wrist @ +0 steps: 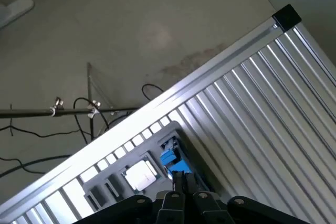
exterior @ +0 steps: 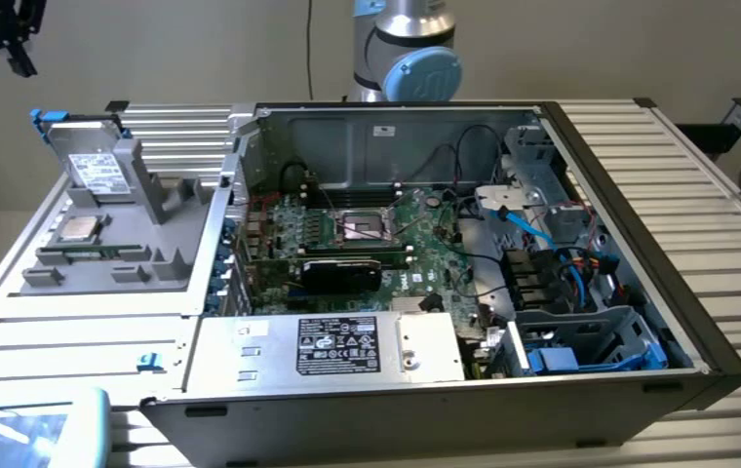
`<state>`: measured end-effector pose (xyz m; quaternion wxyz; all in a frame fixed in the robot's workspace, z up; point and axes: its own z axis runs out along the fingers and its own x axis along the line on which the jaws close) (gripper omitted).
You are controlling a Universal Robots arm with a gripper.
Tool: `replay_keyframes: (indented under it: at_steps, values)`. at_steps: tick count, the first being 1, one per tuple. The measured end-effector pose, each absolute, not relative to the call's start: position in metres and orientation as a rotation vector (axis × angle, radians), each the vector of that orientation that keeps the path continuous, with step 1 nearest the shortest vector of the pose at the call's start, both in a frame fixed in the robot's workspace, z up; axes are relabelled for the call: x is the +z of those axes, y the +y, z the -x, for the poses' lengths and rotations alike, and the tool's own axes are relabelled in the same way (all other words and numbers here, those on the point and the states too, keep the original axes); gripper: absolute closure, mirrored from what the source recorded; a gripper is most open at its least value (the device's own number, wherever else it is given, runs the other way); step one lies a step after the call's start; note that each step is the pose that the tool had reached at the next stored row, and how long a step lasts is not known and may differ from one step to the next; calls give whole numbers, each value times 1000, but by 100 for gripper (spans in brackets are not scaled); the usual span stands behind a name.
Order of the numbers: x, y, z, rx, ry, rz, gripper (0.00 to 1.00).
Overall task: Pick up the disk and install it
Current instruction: 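Pick up the disk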
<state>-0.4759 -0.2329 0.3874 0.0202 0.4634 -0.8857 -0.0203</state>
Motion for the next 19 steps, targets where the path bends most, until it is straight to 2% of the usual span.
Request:
replay_keyframes:
  at_steps: [19]
  values:
    - [387,-233,476,-51,-2454,-1885,89]
